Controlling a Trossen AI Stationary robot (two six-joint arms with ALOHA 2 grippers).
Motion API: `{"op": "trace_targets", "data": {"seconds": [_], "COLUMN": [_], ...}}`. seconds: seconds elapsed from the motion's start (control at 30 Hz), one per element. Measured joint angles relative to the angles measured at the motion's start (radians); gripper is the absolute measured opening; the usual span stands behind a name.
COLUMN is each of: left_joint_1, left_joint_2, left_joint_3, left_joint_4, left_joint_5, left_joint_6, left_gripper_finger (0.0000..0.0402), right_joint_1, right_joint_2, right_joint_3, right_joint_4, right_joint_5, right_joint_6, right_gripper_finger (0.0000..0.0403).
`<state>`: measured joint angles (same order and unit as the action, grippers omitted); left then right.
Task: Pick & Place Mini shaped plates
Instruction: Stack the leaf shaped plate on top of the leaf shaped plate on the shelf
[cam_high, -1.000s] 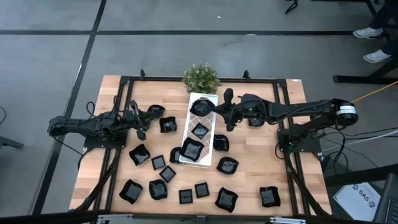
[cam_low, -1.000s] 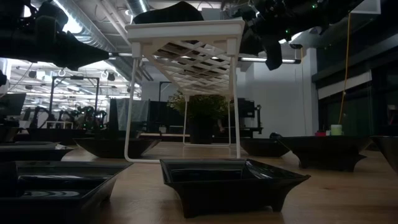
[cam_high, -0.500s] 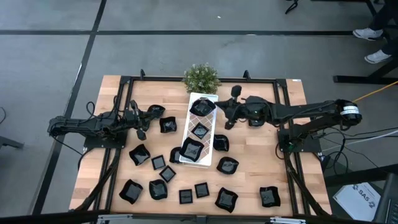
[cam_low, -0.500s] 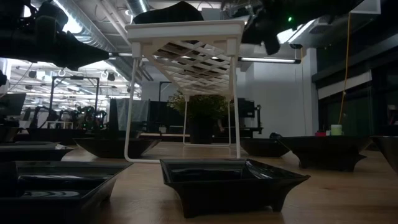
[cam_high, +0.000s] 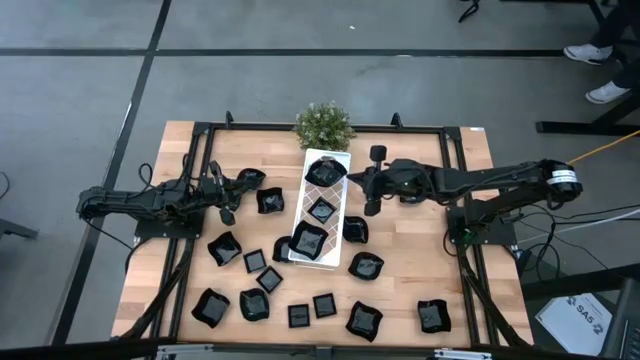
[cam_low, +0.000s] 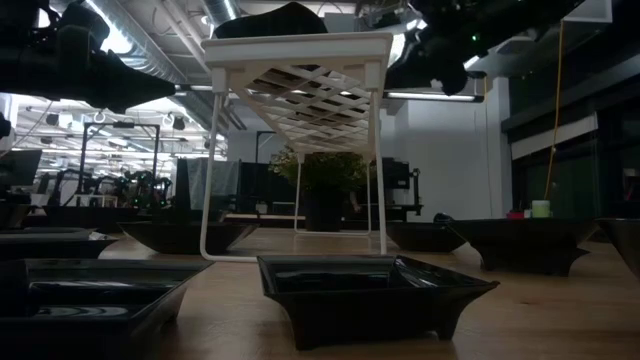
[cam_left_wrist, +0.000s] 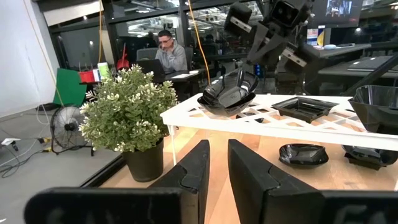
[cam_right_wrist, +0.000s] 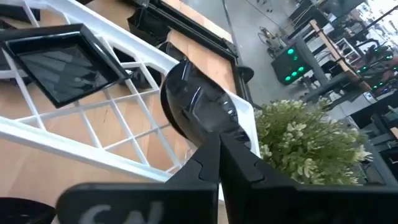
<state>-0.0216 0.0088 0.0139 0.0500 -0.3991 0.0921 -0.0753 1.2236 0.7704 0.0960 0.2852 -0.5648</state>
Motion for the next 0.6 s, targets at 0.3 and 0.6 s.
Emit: {"op": "trace_targets", "data": {"seconds": [0.3,0.6], "left_joint_1": [0.0,0.0], "left_joint_2": [0.0,0.0], "left_joint_3": [0.0,0.0], "left_joint_4": [0.0,0.0], "left_joint_5": [0.0,0.0], "left_joint_6": [0.0,0.0], "left_gripper_finger": [0.0053,0.0055], "right_joint_1": [-0.045,-0.046], "right_joint_2": [0.087,0.067], "right_joint_3": [-0.001,0.0], "right_joint_4": [0.034,0.058], "right_joint_5": [-0.032,-0.024], "right_joint_6": [-0.013,-0.04], "right_gripper_finger": [0.0005,0.0005]}}
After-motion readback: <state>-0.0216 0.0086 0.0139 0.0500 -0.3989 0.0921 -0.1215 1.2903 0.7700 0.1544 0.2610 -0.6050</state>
